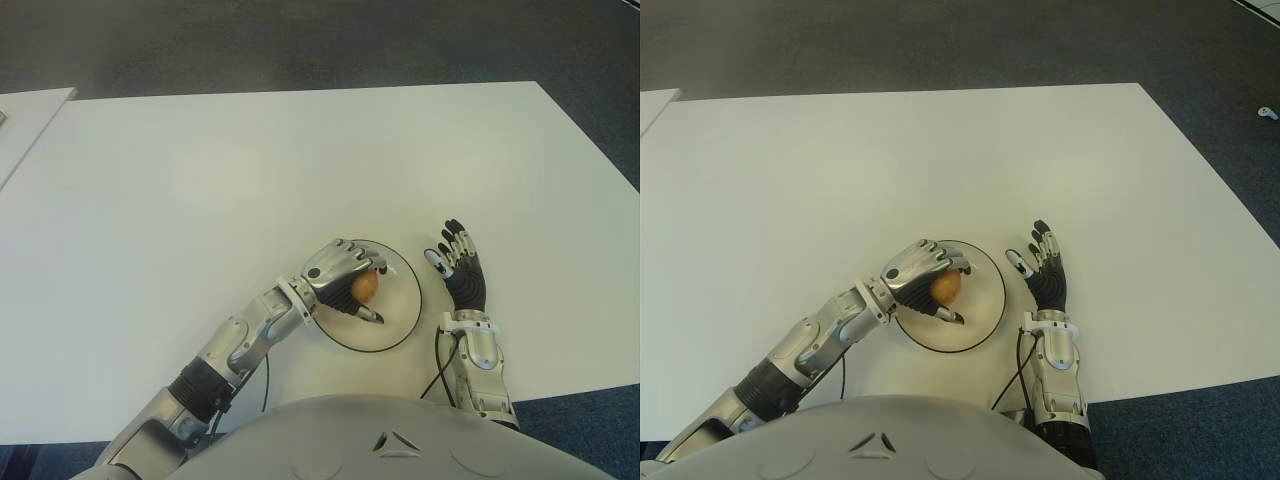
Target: Put the apples into the plate.
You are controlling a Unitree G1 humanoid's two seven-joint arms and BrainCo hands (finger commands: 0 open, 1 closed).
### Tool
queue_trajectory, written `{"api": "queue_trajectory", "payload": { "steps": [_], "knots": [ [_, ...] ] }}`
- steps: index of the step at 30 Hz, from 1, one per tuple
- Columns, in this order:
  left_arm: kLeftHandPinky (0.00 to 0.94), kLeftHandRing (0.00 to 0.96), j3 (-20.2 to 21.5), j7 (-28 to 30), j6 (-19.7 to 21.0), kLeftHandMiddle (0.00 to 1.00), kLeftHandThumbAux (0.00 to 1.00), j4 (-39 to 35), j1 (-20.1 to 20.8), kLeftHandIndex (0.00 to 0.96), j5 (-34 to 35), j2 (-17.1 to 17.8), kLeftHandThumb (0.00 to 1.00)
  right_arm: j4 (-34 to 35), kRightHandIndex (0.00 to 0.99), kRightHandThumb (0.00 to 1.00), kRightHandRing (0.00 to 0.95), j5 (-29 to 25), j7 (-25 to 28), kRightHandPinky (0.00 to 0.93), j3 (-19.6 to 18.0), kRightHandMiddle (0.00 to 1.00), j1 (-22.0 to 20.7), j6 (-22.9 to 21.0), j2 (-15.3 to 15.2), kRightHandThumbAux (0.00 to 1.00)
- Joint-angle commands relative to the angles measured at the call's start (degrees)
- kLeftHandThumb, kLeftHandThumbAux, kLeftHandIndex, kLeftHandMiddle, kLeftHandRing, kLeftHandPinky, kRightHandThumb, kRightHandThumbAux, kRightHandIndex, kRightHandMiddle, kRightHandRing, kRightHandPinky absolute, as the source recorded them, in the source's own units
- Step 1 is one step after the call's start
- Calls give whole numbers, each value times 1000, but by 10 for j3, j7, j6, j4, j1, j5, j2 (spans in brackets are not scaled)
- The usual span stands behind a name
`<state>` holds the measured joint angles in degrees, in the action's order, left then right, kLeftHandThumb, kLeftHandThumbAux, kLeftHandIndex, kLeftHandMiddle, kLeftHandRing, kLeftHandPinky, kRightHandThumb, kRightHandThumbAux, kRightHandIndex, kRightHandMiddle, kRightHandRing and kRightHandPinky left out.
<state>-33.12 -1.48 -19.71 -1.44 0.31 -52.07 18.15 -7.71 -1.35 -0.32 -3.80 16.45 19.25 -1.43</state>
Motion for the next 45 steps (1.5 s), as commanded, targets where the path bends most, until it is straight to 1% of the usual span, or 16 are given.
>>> {"api": "queue_trajectory", "payload": {
  "steps": [1,2,7,13,17,24,32,40,45],
  "knots": [
    [197,208,4,-7,-3,227,439,16,-1,192,10,4,280,-43,0,76,16,0,2,42,4,20,12,-27,7,579],
    [165,167,5,-6,-3,184,425,17,0,156,11,4,238,-45,0,76,16,0,2,41,4,19,11,-27,7,584],
    [104,83,6,-7,-6,93,399,23,4,78,15,4,145,-50,0,74,12,2,0,28,4,18,8,-24,7,598],
    [77,35,7,-4,-12,40,394,31,7,28,26,4,79,-58,0,69,5,9,-3,22,5,12,4,-13,6,598],
    [73,26,8,-2,-15,29,400,33,9,19,31,5,71,-60,0,66,1,8,0,23,6,6,3,-13,6,588],
    [79,24,8,-2,-19,26,404,36,11,19,33,7,61,-58,0,72,0,-1,0,23,4,6,1,-28,11,594],
    [82,24,10,0,-20,27,415,37,10,26,36,8,66,-58,0,81,14,-1,2,31,5,22,1,-21,9,593],
    [79,15,14,30,-5,14,421,30,1,19,61,9,59,-54,0,65,16,3,5,25,9,27,3,-17,7,578],
    [62,8,20,46,3,3,416,27,-4,5,90,6,49,-51,0,60,19,2,3,33,9,27,4,-27,10,574]
  ]
}}
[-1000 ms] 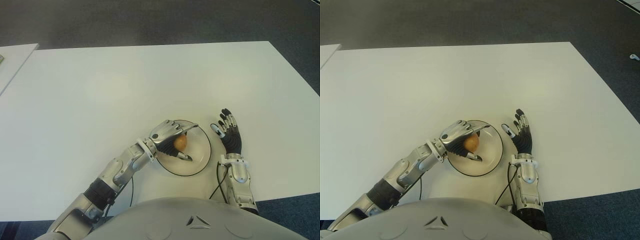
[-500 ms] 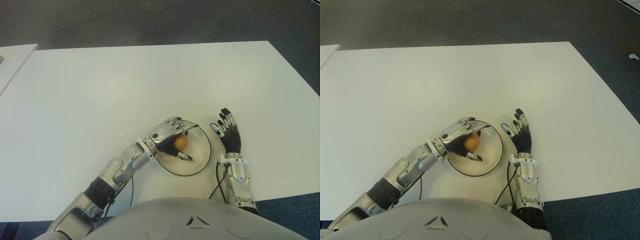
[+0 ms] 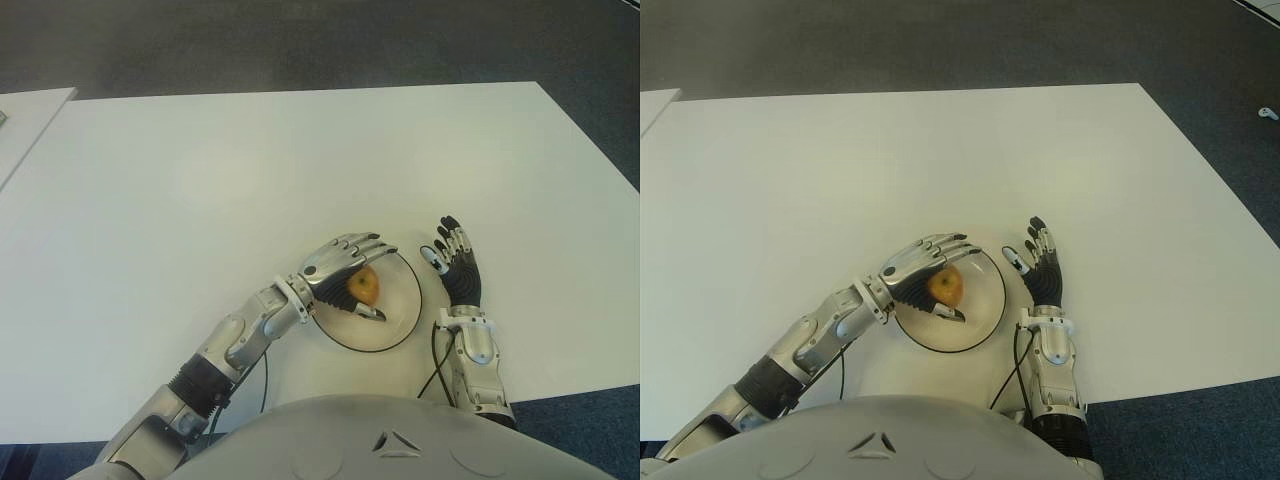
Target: Put the apples into the plate.
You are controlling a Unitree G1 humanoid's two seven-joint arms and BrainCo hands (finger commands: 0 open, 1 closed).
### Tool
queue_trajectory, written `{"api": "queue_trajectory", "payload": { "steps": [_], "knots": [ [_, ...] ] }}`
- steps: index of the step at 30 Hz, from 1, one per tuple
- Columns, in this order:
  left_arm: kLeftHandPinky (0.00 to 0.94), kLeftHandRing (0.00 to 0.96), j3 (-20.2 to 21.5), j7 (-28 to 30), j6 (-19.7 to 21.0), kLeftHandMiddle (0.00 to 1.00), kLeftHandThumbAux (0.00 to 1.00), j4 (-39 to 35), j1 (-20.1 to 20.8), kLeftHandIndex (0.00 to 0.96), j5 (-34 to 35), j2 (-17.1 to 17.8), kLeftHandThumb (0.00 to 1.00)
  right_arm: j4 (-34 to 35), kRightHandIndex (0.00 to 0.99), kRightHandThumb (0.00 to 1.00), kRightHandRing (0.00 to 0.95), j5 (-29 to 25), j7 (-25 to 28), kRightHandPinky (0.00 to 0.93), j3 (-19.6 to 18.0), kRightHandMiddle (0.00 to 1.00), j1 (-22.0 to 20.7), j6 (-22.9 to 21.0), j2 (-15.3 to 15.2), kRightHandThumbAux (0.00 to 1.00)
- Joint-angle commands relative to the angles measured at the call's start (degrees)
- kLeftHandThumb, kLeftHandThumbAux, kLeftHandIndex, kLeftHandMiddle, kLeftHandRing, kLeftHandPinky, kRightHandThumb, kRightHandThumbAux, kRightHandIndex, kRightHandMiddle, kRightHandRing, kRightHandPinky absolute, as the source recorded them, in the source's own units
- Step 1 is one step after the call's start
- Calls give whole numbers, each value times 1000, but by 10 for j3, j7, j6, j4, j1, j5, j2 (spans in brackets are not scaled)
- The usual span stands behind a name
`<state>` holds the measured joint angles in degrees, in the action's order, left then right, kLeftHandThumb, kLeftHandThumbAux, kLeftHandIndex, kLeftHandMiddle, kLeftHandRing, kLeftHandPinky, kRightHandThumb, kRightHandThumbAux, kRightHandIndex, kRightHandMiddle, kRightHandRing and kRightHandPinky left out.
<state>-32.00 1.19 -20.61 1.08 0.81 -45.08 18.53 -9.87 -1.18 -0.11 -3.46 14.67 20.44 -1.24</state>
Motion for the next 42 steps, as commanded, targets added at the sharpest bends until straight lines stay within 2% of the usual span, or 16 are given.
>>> {"api": "queue_trajectory", "payload": {
  "steps": [1,11,24,33,38,42],
  "knots": [
    [53,5,9,21,13,2,417,1,-9,3,23,2,48,-29,0,60,21,0,1,32,6,29,21,-40,8,575],
    [2,0,12,48,24,0,395,0,-10,0,51,3,62,-25,0,63,20,13,-9,21,8,36,22,-46,7,588],
    [0,0,11,28,-7,0,320,7,2,0,33,15,96,-25,0,56,26,20,-22,22,10,53,21,-47,12,568],
    [0,0,18,28,-7,0,282,0,1,0,26,15,103,-27,0,53,24,16,-27,36,10,37,21,-40,17,563],
    [0,0,41,32,10,0,294,0,-15,0,66,0,92,-33,0,56,23,14,-20,36,11,33,21,-29,16,553],
    [0,0,75,48,42,0,308,-8,-42,0,138,-17,88,-37,0,56,23,6,-14,43,10,29,19,-27,17,543]
  ]
}}
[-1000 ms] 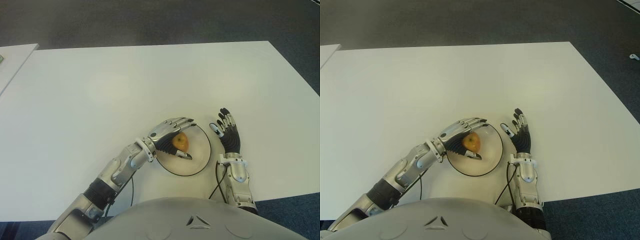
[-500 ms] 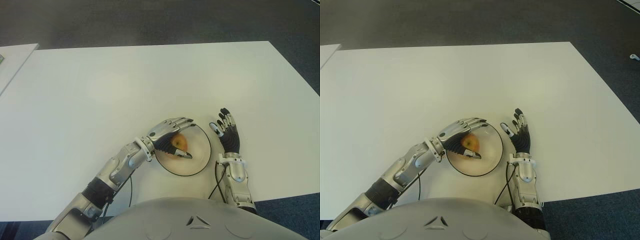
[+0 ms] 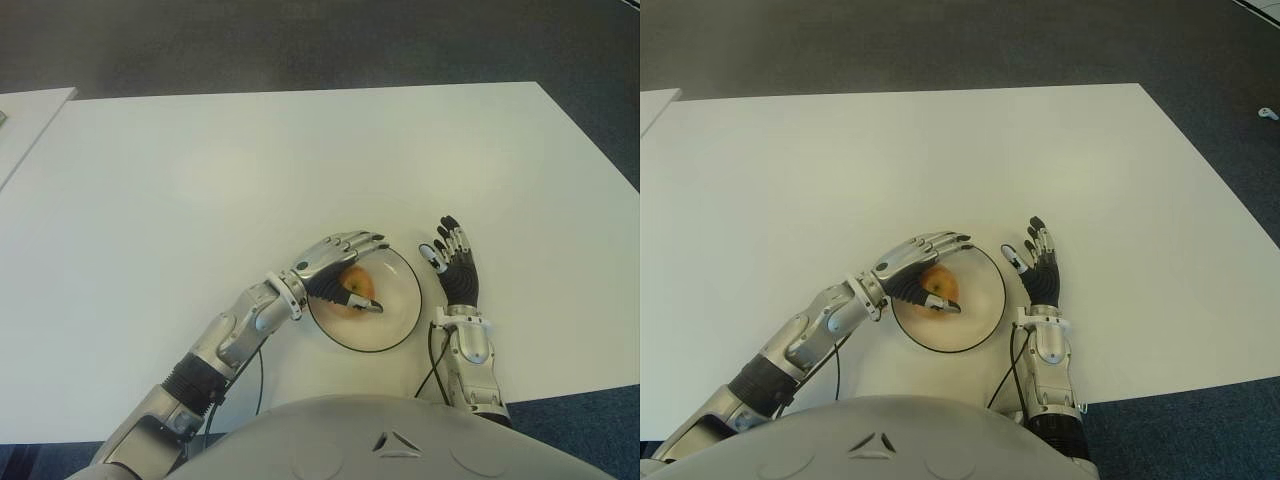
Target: Put the apples into the plate.
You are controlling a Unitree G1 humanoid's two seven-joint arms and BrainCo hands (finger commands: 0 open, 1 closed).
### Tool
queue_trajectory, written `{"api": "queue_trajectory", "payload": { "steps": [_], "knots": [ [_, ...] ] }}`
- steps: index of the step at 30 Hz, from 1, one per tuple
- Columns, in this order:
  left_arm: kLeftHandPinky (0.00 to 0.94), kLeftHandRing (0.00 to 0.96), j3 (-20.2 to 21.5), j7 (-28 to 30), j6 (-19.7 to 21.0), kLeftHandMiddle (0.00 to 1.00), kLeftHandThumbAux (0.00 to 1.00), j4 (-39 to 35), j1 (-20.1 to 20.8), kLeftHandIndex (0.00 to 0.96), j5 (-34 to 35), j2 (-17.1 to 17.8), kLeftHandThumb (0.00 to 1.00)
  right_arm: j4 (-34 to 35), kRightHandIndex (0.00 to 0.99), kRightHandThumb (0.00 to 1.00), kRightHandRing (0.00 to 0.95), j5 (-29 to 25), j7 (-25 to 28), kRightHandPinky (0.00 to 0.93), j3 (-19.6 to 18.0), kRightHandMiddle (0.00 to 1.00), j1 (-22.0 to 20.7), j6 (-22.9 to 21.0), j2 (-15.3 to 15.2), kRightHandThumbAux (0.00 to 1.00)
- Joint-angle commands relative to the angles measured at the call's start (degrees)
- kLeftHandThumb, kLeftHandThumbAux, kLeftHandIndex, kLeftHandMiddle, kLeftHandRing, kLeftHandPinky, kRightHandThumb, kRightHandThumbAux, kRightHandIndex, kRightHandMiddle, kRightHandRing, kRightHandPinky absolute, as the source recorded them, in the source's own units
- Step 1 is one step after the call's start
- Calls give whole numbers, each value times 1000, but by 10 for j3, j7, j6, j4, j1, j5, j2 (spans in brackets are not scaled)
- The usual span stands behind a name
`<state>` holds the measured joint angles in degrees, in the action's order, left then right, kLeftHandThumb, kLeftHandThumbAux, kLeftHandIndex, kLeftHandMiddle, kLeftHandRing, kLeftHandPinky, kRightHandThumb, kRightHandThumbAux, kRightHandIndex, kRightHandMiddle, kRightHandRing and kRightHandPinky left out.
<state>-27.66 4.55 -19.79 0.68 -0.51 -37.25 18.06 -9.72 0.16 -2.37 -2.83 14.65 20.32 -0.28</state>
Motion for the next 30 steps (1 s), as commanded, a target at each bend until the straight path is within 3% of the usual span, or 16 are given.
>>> {"api": "queue_trajectory", "payload": {
  "steps": [1,8,12,19,25,30],
  "knots": [
    [0,0,38,18,39,0,310,-7,-35,0,74,-15,87,-39,0,56,23,-8,9,44,3,29,19,-26,7,542],
    [0,0,69,26,82,0,341,-42,-67,0,154,-44,28,-38,0,62,16,-14,16,44,3,19,18,-27,8,539],
    [0,0,103,56,131,0,358,-142,-108,0,198,-31,5,-40,0,68,11,-15,18,43,3,14,17,-25,8,535],
    [0,0,120,69,232,0,387,-202,-149,0,303,-84,0,-32,0,80,7,-18,19,42,4,10,21,-32,11,549],
    [0,0,131,54,288,0,391,-236,-172,0,346,-115,0,-28,0,87,12,-22,21,47,3,15,24,-34,11,556],
    [0,0,218,47,313,0,340,-185,-182,0,430,-141,0,-23,0,84,8,-18,21,42,3,11,29,-29,10,562]
  ]
}}
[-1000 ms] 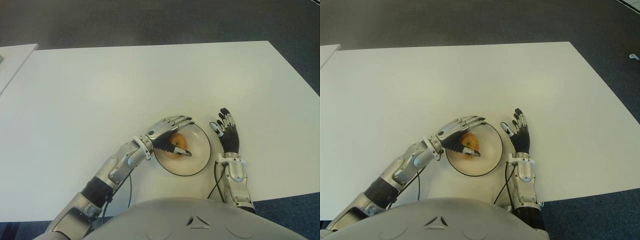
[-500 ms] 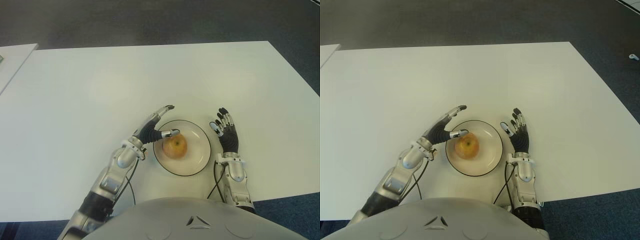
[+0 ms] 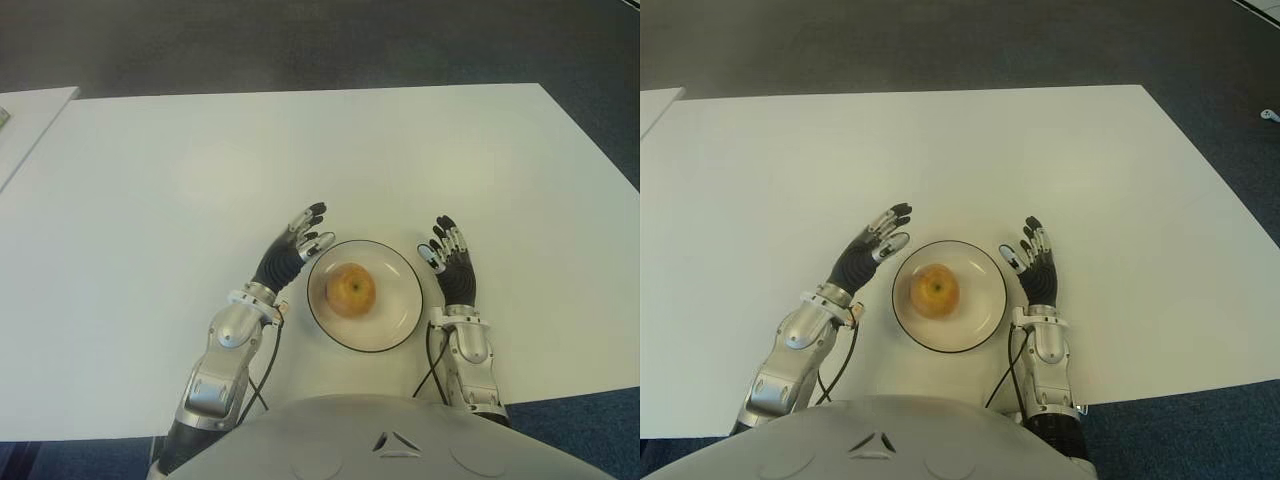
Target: Put the apples into the plate.
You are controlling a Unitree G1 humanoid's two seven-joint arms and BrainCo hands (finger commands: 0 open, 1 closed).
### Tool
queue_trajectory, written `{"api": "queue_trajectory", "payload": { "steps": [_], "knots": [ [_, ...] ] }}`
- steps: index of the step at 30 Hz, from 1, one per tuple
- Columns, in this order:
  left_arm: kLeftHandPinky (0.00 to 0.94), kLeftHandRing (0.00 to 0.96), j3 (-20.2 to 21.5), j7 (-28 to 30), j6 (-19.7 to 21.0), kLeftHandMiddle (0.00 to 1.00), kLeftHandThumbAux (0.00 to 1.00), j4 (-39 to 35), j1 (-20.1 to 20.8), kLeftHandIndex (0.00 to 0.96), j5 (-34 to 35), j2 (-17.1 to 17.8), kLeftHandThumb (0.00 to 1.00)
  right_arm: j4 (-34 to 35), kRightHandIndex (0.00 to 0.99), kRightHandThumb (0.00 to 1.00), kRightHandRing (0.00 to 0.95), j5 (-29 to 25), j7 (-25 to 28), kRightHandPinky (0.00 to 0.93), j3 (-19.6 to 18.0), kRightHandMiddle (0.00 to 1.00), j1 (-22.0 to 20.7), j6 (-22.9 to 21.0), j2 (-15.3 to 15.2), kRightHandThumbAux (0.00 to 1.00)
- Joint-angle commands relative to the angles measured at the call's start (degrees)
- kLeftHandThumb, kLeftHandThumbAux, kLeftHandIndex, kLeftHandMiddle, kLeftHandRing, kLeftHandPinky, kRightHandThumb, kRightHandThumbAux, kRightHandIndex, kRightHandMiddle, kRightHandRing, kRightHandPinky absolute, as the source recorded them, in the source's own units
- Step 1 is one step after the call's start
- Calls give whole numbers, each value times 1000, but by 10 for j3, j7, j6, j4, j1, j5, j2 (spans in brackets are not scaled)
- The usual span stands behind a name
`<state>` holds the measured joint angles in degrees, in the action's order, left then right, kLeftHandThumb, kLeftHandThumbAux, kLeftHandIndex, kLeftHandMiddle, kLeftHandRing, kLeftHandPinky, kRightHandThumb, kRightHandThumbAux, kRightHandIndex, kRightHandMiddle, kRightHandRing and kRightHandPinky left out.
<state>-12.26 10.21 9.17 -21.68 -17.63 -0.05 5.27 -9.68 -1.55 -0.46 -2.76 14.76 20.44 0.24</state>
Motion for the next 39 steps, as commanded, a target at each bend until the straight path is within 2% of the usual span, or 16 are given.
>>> {"api": "queue_trajectory", "payload": {
  "steps": [1,7,9,15,17,19,24,31,36,39],
  "knots": [
    [0,0,77,-9,25,0,333,48,-14,0,72,-18,0,-21,0,83,7,-1,2,41,2,10,29,-31,4,563],
    [0,0,120,-9,14,0,298,92,-32,0,125,-46,19,-12,0,77,1,-2,7,31,1,7,36,-30,-1,566],
    [0,0,122,-10,-6,0,303,101,-46,0,122,-51,30,-9,0,74,3,-2,8,32,0,9,37,-33,-2,567],
    [0,0,115,-33,-115,0,333,106,-92,0,48,-36,9,3,0,67,8,-6,13,32,-3,17,42,-45,-7,581],
    [0,0,102,-53,-157,0,339,125,-98,0,3,-31,4,6,0,66,11,-7,15,32,-5,20,44,-44,-8,584],
    [0,0,83,-75,-190,0,349,145,-101,3,-39,-36,1,7,0,64,14,-10,18,31,-7,25,44,-44,-10,585],
    [0,0,55,-93,-248,0,379,186,-97,39,-66,-52,0,15,0,63,19,-23,29,26,-11,34,48,-56,-14,585],
    [0,0,33,-118,-271,10,392,198,-93,54,-64,-86,0,43,0,70,27,-33,34,15,-19,46,61,-86,-21,600],
    [0,0,18,-123,-288,34,421,176,-113,94,-51,-105,0,58,0,75,28,-30,28,5,-24,49,66,-105,-24,605],
    [0,0,29,-128,-334,40,424,271,-79,99,-37,-111,0,72,0,78,26,-28,28,6,-26,48,73,-117,-27,597]
  ]
}}
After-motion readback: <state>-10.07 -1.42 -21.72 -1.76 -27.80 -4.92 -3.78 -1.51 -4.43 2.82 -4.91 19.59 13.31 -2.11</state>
